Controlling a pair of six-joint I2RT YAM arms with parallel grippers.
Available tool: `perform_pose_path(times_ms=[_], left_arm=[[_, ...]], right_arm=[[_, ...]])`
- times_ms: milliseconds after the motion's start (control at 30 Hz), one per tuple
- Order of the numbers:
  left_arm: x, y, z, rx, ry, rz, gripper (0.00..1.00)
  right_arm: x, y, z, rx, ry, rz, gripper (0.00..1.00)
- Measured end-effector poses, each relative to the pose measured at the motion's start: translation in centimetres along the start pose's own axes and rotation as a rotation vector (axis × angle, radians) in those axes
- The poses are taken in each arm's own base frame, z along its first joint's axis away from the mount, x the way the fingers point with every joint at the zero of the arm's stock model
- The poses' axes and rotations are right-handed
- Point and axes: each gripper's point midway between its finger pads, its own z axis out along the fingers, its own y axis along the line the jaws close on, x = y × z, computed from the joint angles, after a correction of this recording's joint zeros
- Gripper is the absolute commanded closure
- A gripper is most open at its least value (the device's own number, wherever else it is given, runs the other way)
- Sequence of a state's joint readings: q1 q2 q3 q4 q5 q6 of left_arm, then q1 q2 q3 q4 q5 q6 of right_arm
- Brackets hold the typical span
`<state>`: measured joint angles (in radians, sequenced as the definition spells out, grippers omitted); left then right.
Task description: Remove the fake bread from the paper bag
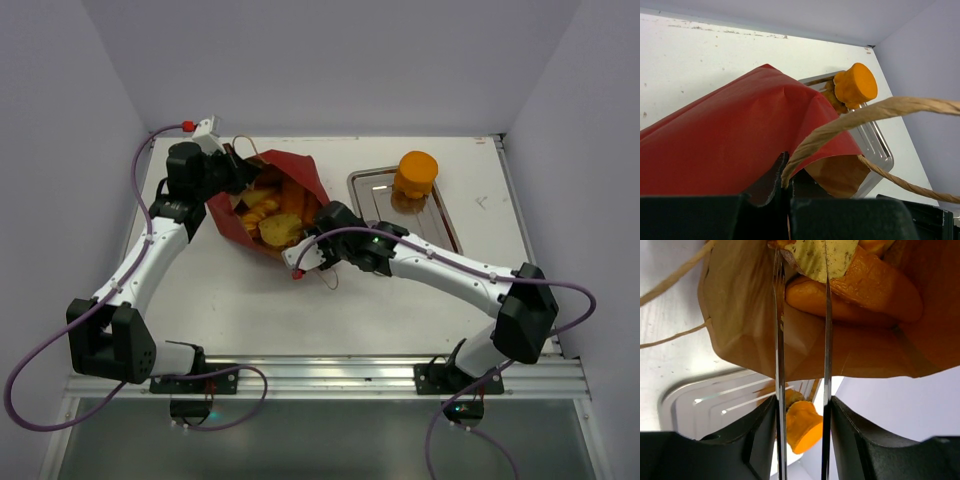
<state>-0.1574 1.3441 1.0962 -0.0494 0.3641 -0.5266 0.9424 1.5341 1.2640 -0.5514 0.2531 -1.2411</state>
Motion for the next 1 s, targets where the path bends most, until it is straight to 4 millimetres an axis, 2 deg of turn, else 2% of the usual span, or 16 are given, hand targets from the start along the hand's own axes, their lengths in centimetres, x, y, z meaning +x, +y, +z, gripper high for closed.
perform_pose_path(times_ms=[233,533,567,667,767,900,1000], left_arm=[[0.0,-0.1,0.0,0.003,0.002,-0.001,1.00],[0.1,-0.2,0.0,0.009,0.006,-0.001,1.00],[0.1,-0.2,0.0,0.010,0.006,-0.001,1.00],[0.2,-0.2,0.0,0.014,0.008,-0.001,1.00],[0.2,-0.3,0.0,0.016,0.009,-0.001,1.00],[0.2,-0.3,0.0,0.016,0.010,-0.001,1.00],[0.2,-0.3,0.0,0.016,0.009,-0.001,1.00]], right_arm=[[-0.3,0.6,0.9,-0.001,0.037,-0.068,0.52],[0.2,0.5,1.3,0.020,0.079,-0.086,0.56],[0.2,0.4,1.4,0.024,0.086,-0.085,0.57],[0.4,0.3,2.0,0.034,0.107,-0.083,0.75],[0.6,0.5,2.5,0.030,0.125,-0.069,0.85],[0.7,0.7,2.6,0.031,0.132,-0.043,0.96],[0.7,0.9,2.6,0.030,0.132,-0.015,1.00]])
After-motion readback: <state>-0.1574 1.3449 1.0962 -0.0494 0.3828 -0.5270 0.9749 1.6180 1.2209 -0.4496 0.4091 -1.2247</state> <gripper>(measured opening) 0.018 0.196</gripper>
